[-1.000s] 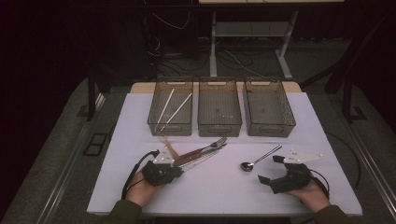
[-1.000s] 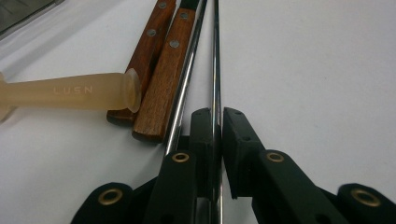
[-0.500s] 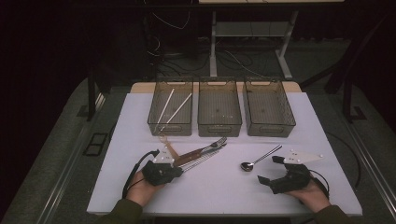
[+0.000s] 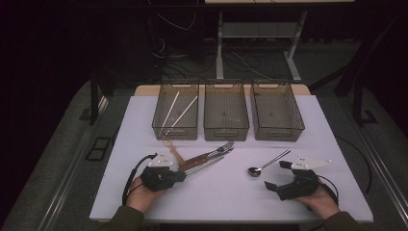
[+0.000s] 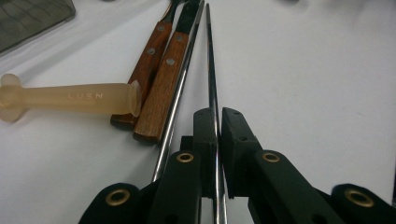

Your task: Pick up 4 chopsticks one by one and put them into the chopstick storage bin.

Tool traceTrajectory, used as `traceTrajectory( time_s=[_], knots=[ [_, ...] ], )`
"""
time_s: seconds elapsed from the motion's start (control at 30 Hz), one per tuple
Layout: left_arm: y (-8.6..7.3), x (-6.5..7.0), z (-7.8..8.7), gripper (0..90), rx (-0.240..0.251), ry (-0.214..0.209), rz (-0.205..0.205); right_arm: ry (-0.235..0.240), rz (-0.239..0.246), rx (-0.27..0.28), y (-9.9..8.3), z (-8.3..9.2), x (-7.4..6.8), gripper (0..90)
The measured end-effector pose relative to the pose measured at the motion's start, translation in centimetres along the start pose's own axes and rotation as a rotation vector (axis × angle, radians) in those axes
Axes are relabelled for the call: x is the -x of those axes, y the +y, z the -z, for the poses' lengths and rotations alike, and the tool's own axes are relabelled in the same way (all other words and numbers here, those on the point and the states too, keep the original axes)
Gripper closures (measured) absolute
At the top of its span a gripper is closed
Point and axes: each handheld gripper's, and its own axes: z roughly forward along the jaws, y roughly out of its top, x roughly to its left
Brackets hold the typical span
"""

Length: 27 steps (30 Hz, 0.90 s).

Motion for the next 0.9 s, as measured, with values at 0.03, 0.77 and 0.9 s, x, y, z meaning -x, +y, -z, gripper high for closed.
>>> traceTrajectory(
  time_s=[0.03, 0.77, 0.9],
  knots=[
    [0.0, -0.1, 0.1, 84.6, 0.000, -0.003, -0.010, 0.000, -0.002, -0.001, 0.0, 0.0, 0.0, 1.4],
    [1.0, 0.0, 1.5, 84.8, 0.071, -0.017, 0.016, -0.003, -0.004, 0.001, 0.0, 0.0, 0.1, 1.4],
    [1.3, -0.1, 1.8, 84.8, 0.078, -0.010, 0.016, -0.002, -0.005, 0.000, 0.0, 0.0, 0.1, 1.4]
  ],
)
